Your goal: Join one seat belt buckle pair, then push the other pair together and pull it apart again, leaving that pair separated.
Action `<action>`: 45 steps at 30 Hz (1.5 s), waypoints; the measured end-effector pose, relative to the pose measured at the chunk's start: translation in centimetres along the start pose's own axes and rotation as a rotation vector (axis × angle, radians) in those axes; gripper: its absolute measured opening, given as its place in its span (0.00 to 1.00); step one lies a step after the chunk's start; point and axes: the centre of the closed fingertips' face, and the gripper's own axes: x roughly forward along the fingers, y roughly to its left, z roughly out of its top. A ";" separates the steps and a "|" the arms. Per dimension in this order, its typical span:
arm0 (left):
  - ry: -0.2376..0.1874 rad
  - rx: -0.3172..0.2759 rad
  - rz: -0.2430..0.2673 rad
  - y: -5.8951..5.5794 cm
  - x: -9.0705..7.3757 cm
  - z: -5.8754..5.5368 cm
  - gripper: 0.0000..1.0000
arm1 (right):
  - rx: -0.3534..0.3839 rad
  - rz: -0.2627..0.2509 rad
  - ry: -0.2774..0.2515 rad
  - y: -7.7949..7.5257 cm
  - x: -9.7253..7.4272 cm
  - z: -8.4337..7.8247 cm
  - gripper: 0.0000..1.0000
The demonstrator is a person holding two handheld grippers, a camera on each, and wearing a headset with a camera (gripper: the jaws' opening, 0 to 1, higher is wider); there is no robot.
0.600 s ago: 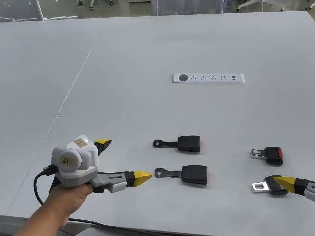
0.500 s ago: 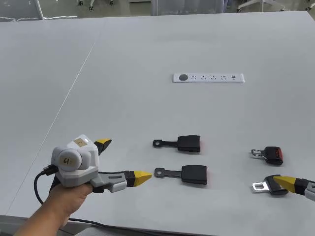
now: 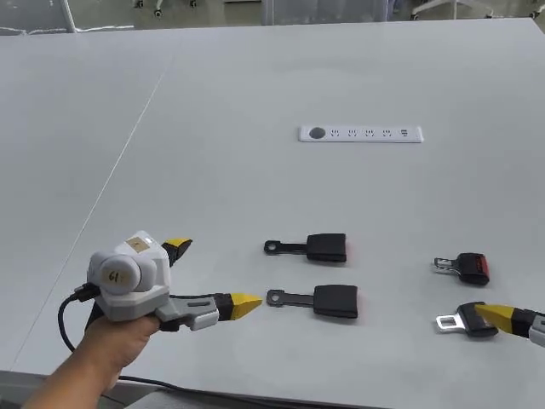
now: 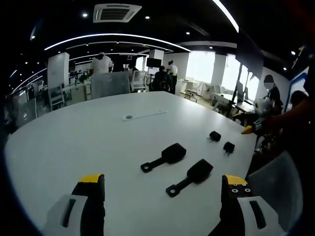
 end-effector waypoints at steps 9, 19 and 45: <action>-0.001 0.002 0.002 -0.1 -0.1 0.1 1.00 | 0.008 0.008 -0.001 0.2 0.0 -0.1 0.97; -0.002 0.005 0.000 0.1 0.1 0.3 1.00 | 0.022 0.017 -0.003 0.5 0.0 -0.3 0.97; 0.009 0.015 -0.011 -0.1 0.3 0.3 1.00 | 0.025 0.023 -0.005 0.7 -0.1 -0.4 0.97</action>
